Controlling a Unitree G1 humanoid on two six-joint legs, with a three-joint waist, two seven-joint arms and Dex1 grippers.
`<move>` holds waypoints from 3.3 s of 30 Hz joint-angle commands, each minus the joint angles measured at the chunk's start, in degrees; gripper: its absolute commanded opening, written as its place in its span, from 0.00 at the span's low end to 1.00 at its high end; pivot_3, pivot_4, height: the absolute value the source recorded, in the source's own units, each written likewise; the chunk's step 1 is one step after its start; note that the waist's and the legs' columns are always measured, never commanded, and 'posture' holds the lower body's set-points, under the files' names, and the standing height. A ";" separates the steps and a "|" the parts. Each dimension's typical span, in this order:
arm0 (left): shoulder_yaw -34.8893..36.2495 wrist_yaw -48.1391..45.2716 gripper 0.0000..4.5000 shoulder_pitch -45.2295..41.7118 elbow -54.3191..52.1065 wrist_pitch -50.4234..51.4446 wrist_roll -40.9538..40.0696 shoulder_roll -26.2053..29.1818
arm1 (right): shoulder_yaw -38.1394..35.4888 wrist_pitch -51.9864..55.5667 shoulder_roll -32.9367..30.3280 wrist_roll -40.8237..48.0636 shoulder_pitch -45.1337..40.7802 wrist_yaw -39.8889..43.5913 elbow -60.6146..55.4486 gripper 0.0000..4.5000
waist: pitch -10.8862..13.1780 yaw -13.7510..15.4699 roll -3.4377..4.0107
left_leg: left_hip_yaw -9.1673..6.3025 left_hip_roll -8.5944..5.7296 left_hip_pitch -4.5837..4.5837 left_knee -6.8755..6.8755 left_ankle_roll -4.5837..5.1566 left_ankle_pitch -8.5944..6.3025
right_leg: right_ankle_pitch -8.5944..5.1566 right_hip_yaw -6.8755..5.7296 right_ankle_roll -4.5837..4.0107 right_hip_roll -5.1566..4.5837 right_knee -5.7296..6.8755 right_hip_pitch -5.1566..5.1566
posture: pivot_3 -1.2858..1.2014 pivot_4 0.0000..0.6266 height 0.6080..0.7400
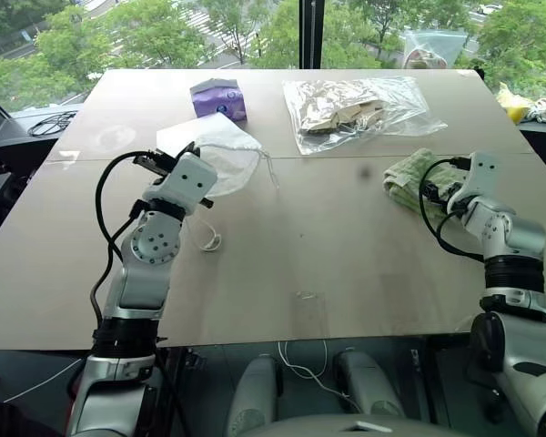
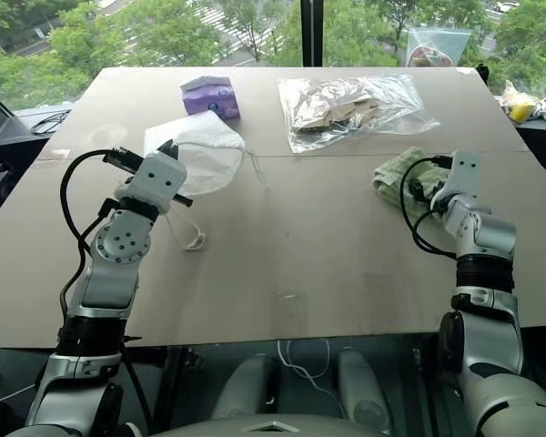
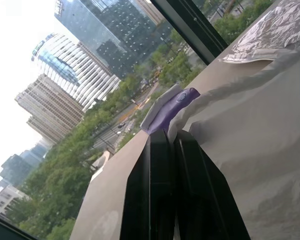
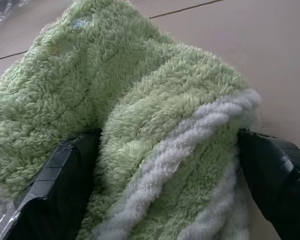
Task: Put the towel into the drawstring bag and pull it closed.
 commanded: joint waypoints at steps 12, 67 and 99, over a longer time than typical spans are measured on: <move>-0.27 0.06 0.00 -1.26 1.11 -1.02 0.69 1.00 | 1.96 0.89 2.16 0.39 -0.68 5.42 11.36 0.63 | -0.56 -1.76 -0.79 | -0.02 0.09 0.25 0.01 0.00 0.00 | -0.06 -0.04 0.05 0.06 0.00 0.21 | 0.52 0.24 1.00; 5.82 -23.66 0.00 -9.54 -8.94 36.31 -41.92 -1.19 | 7.56 19.46 27.09 35.84 7.95 -0.38 -33.23 0.01 | -0.12 -1.12 -0.07 | -0.21 0.02 -1.04 0.05 0.00 0.02 | 0.07 -0.21 -0.09 0.02 0.11 -1.02 | 0.52 0.24 1.00; -0.20 -24.37 0.00 -13.97 -6.28 36.87 -43.80 -8.42 | 9.36 -7.22 35.94 50.64 0.36 -14.17 -19.86 0.01 | -0.11 -0.84 -0.04 | -0.23 -0.01 -1.06 0.09 0.00 0.02 | 0.11 -0.25 -0.16 -0.02 0.06 -0.97 | 0.52 0.24 1.00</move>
